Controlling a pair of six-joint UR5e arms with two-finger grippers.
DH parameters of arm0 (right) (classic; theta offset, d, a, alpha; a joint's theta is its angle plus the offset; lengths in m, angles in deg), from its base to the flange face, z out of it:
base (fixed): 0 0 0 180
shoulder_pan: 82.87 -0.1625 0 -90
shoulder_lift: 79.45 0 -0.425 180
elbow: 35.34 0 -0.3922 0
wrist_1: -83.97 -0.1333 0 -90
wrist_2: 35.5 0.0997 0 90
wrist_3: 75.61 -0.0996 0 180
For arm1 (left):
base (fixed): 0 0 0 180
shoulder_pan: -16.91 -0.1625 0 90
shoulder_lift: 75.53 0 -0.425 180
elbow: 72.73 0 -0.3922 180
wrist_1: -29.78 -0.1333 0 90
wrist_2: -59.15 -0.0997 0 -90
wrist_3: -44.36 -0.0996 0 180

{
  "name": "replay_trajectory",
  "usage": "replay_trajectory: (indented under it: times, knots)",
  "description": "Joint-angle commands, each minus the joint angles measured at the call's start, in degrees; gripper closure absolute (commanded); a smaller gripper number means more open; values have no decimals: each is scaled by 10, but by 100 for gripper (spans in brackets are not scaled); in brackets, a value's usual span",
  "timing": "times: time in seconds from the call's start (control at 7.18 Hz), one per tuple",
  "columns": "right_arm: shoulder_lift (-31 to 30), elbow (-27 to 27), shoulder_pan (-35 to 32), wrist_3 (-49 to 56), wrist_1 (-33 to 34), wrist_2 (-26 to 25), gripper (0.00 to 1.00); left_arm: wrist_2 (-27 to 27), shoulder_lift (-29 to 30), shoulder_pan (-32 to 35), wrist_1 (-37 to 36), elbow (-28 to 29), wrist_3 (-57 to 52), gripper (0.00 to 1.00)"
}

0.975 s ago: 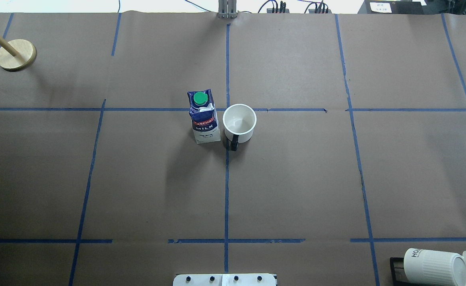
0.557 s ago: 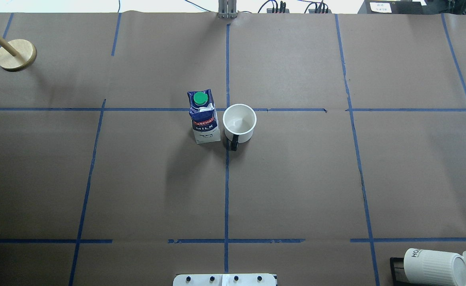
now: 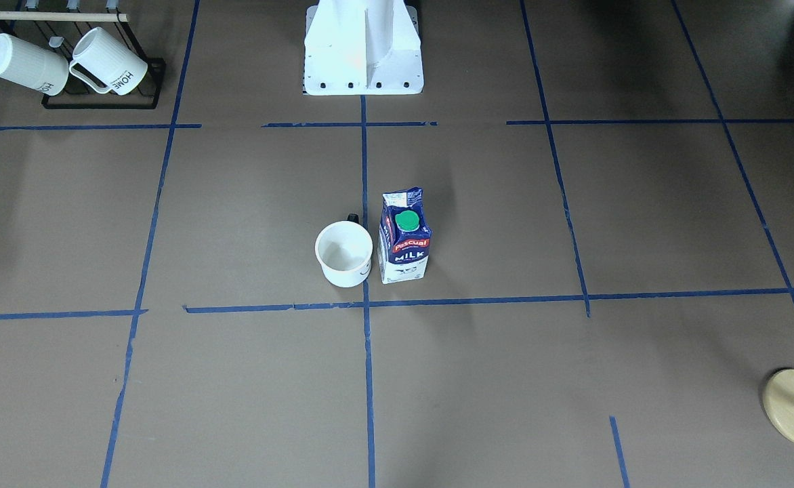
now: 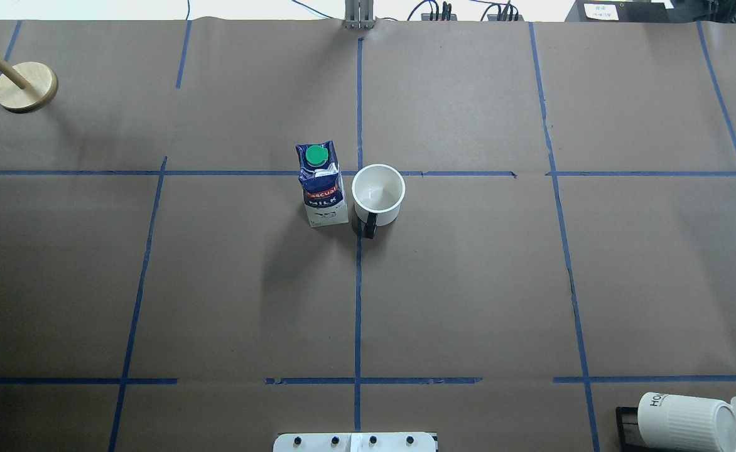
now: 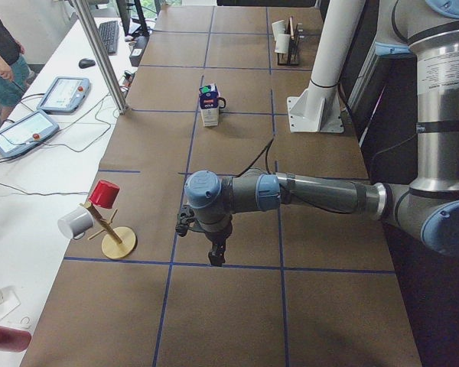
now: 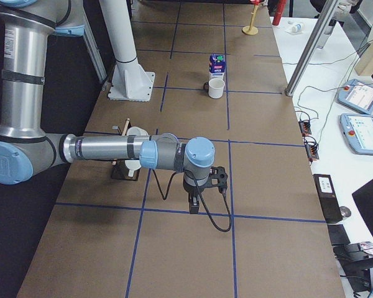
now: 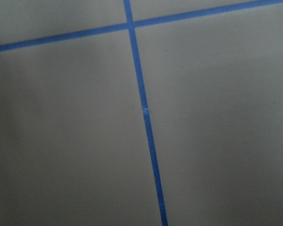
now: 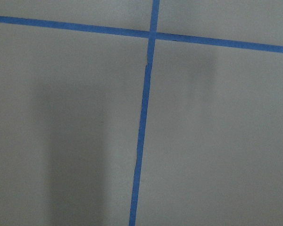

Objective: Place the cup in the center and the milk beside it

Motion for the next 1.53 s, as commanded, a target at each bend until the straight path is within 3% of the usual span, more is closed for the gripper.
replay_trajectory:
  times: [0.0,1.39]
  knots:
    - [0,-1,0,-3,-1,0,0,0,1,0,-2,14,4,0]
    - [1,0,0,-12,0,2,0,-8,9,-2,-3,-1,1,0]
